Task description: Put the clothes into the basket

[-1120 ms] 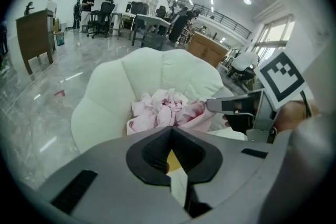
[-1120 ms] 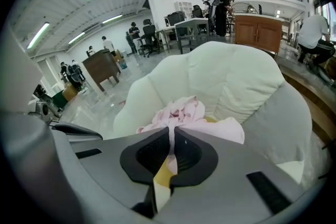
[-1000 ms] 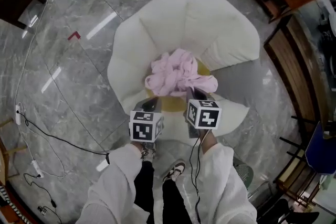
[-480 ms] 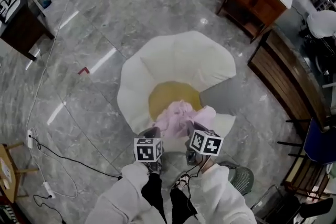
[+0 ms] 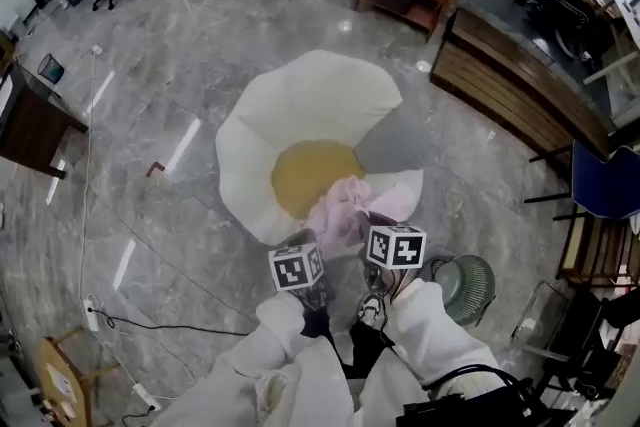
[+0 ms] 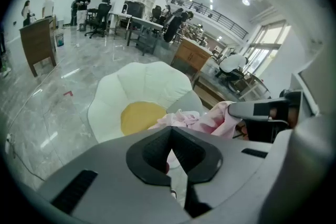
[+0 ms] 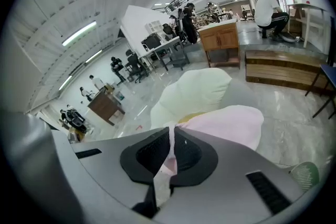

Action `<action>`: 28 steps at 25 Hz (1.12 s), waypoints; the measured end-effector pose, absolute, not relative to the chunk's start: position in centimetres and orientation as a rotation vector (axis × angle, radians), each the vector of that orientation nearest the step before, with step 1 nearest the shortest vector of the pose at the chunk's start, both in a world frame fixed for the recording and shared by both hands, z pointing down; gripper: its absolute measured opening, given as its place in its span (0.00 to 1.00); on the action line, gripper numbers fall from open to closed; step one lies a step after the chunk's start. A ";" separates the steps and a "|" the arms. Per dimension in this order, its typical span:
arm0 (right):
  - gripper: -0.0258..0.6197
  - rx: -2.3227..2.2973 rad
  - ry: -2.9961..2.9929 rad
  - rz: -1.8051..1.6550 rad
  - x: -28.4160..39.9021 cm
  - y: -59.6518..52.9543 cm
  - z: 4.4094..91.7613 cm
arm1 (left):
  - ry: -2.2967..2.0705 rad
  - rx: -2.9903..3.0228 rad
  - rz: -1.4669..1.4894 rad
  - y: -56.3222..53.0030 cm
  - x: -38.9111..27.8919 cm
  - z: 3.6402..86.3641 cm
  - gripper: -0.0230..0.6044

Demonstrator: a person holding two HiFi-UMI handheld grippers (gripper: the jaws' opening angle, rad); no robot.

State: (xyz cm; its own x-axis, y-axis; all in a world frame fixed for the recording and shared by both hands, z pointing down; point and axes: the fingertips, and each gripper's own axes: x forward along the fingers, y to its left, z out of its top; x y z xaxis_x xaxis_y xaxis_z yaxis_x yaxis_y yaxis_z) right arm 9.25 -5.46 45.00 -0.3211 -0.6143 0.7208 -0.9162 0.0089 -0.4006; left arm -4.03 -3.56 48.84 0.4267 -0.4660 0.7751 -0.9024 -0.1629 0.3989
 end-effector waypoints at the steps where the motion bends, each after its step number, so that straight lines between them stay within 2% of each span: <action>1: 0.09 1.584 -1.949 1.219 9.5 -4.9 44.5 | -1.161 1.805 0.628 -3.2 -3.5 48.3 0.04; 14: 0.09 1.820 -1.860 1.270 14.4 1.2 41.1 | -0.879 2.024 0.762 -2.2 4.3 44.7 0.04; 28: 0.09 2.016 -1.782 1.342 28.3 13.2 39.9 | -0.696 2.187 0.904 7.5 21.4 42.7 0.04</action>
State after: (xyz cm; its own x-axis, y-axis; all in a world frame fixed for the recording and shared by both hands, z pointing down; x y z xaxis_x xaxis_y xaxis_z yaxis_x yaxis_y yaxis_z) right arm 28.27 13.16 39.89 -0.0956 -0.7311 0.6755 -0.8511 -0.2919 -0.4363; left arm 21.38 7.52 42.67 0.6191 -0.2164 0.7549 -0.6742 -0.6393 0.3697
